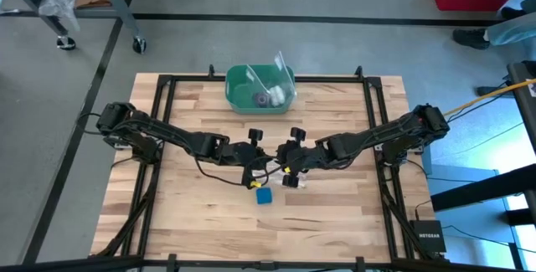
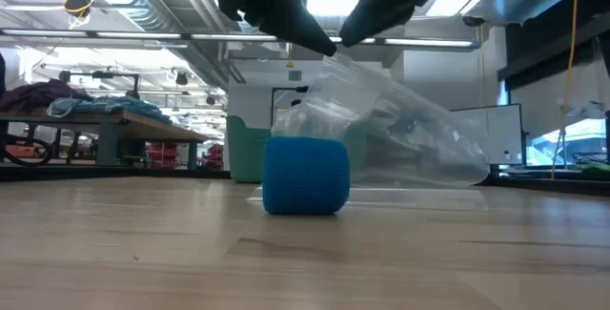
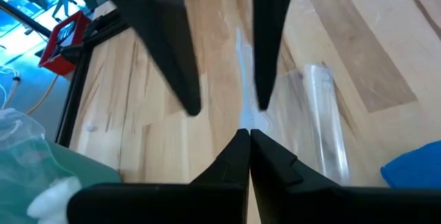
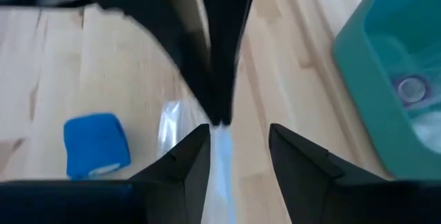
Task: Roll bandage
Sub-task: Open the transparent zip bag
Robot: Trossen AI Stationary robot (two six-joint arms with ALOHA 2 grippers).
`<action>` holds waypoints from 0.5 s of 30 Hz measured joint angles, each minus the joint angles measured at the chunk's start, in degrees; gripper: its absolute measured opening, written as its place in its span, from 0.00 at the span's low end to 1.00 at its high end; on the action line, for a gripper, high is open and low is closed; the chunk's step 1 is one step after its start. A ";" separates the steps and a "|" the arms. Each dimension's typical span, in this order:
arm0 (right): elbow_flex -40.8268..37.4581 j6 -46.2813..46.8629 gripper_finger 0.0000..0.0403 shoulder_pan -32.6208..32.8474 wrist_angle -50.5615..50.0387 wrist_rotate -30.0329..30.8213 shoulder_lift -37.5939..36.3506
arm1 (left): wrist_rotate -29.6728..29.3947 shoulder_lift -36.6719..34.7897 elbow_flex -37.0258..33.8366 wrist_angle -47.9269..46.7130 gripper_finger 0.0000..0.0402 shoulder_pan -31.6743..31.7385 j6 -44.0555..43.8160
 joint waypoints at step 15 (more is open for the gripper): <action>-3.13 1.17 0.38 0.00 3.24 -1.19 0.24 | 0.00 0.00 0.04 0.82 0.00 -0.37 0.15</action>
